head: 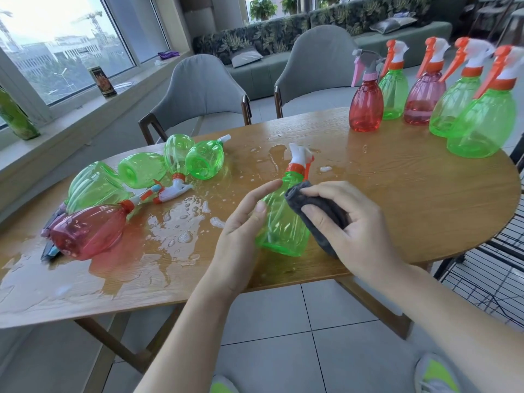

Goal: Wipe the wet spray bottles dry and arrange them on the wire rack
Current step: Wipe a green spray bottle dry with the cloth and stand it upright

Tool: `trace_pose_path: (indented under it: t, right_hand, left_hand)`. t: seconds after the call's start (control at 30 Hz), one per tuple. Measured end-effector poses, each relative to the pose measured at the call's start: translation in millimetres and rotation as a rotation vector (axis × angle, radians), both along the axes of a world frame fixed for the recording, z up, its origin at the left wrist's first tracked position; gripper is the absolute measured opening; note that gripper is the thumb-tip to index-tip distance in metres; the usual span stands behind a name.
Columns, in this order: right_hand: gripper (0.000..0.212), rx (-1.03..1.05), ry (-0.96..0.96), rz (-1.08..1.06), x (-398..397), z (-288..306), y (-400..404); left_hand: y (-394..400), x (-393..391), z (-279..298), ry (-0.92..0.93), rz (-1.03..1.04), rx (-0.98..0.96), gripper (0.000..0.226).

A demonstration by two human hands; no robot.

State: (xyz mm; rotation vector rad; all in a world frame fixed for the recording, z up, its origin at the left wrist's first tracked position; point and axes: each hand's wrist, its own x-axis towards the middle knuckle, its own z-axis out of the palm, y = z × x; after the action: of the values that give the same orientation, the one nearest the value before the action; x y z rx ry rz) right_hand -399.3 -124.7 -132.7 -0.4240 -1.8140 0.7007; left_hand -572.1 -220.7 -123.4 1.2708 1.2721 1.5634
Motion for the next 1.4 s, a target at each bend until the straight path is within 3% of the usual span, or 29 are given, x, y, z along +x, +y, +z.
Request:
trace_pose_path:
  t: [0.07,0.4,0.63,0.83,0.97,1.1,1.27,1.4]
  right_hand:
    - [0.021,-0.002,-0.05,0.011,0,-4,-2]
    - [0.023,0.022,-0.073,0.036,0,2,0]
    - [0.021,0.296,-0.173,0.127,1,-9,-15]
    - [0.02,0.434,-0.196,0.102,3,-7,-9]
    - [0.021,0.384,-0.136,-0.002,0,-1,0]
    - [0.023,0.203,-0.075,-0.084,-3,9,13]
    - [0.024,-0.008,-0.03,-0.005,-4,9,18]
    - [0.021,0.063,-0.057,0.045,-5,3,4]
  left_hand:
    - [0,2,-1,0.091,0.075,0.01,0.046]
    - [1,0,-1,0.063,0.12,-0.044,0.048]
    - [1,2,2,0.072,0.127,-0.052,0.034]
    - [-4,0,10,0.044,0.062,-0.089,0.037]
    - [-9,-7,5,0.061,0.053,-0.08,0.046]
    - [-14,-16,2,0.14,0.015,-0.054,0.043]
    - [-17,-22,2,0.158,0.007,-0.053,0.047]
    - [-15,-19,-2,0.175,0.046,-0.051,0.041]
